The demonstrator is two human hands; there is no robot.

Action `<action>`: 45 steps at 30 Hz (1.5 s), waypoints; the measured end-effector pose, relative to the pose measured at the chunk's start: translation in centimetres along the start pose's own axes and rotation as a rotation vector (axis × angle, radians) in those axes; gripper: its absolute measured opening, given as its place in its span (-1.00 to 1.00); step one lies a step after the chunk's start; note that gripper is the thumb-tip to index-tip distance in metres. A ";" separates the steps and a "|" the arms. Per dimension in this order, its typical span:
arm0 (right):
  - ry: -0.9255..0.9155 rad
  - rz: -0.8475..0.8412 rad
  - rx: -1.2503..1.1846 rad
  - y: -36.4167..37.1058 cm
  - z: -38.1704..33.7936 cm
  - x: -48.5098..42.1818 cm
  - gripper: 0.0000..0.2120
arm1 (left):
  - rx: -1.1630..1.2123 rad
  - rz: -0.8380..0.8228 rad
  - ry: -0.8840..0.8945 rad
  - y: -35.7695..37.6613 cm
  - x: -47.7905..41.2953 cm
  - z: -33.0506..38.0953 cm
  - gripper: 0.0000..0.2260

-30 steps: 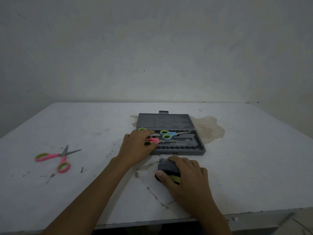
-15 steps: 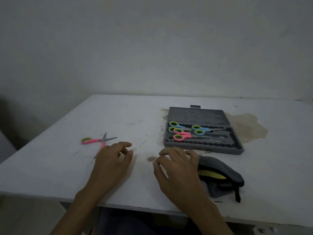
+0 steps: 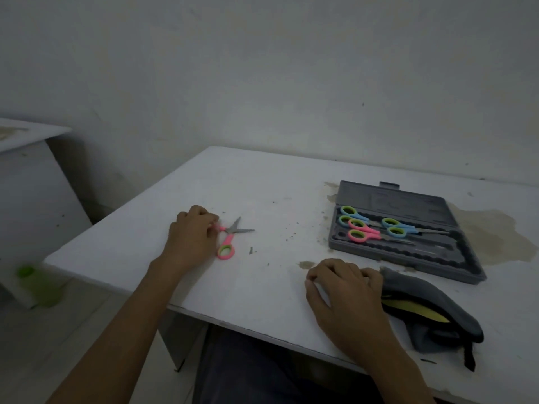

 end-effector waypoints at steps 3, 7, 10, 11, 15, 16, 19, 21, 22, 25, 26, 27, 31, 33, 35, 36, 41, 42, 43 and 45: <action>-0.005 0.002 0.008 0.0 0.0 0.0 -0.77 | 0.046 -0.008 -0.018 0.1 -0.5 -0.2 -0.89; -0.006 -0.033 0.015 0.1 0.0 0.1 -0.76 | 0.028 -0.059 -0.023 0.6 -0.7 1.0 -0.94; -0.017 -0.033 0.009 -0.3 -0.3 0.2 -0.76 | 0.241 -0.014 -0.042 0.6 0.0 2.3 -0.93; -0.008 -0.012 0.020 -0.7 -0.3 0.2 -0.76 | 0.365 0.011 -0.051 0.5 0.4 3.0 -0.92; 0.188 0.199 0.057 -4.1 1.5 0.5 -0.83 | 0.746 0.059 0.002 0.0 2.1 7.6 -0.97; 0.280 0.226 0.067 -4.9 2.6 0.6 -0.77 | 0.799 0.055 0.020 0.1 2.4 8.7 -0.97; 0.573 0.063 0.185 -5.5 6.8 0.8 -0.34 | 0.904 0.078 0.063 0.4 2.8 11.6 -0.93; 0.628 -0.051 0.276 -6.1 8.5 1.1 -0.08 | 0.949 0.085 0.095 0.6 2.8 13.4 -0.94; 0.617 -0.095 0.310 -6.4 9.0 1.1 0.00 | 0.976 0.074 0.109 0.8 2.9 14.4 -0.94; 0.552 -0.177 0.340 -6.4 9.9 1.1 -0.05 | 1.066 0.010 0.111 1.8 3.1 16.6 -0.94; 0.527 -0.150 0.296 -6.4 10.3 0.9 -0.17 | 1.111 -0.009 0.096 2.1 3.2 17.1 -0.94; 0.501 -0.099 0.207 -6.7 10.6 0.6 -0.34 | 1.168 -0.020 0.075 2.4 3.2 17.5 -0.94; 0.424 -0.006 -0.303 -7.9 10.7 0.1 -0.66 | 1.296 -0.014 -0.026 2.7 3.0 18.2 -0.85; 0.370 0.023 -0.354 -8.1 10.3 0.2 -0.65 | 1.303 -0.014 -0.044 2.8 2.9 18.5 -0.86; 0.359 0.024 -0.364 -7.4 10.3 0.4 -0.62 | 1.331 -0.012 -0.064 3.2 2.9 18.8 -0.87; 0.369 0.010 -0.368 -7.1 10.3 0.5 -0.61 | 1.352 -0.006 -0.079 3.4 3.0 19.0 -0.86; 0.417 -0.101 -0.392 -6.4 10.2 0.9 -0.36 | 1.431 -0.033 -0.136 4.7 3.7 19.8 -0.82; 0.434 -0.138 -0.395 -6.2 10.4 1.0 -0.46 | 1.440 -0.040 -0.149 5.0 3.8 19.8 -0.83; 0.463 -0.174 -0.431 -5.8 10.9 1.0 -0.63 | 1.448 -0.042 -0.159 5.2 3.9 19.8 -0.83; 0.508 -0.199 -0.492 -5.5 11.6 1.1 -0.80 | 1.461 -0.046 -0.160 5.3 4.2 19.8 -0.82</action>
Point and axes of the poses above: each hand's wrist, its own x-axis away from the middle knuckle, its own y-axis out of the palm, z = x × y, the point moved 9 cm from there along -x, towards the middle knuckle, and after that the axes turned 15 degrees about y, right-handed, at the moved point
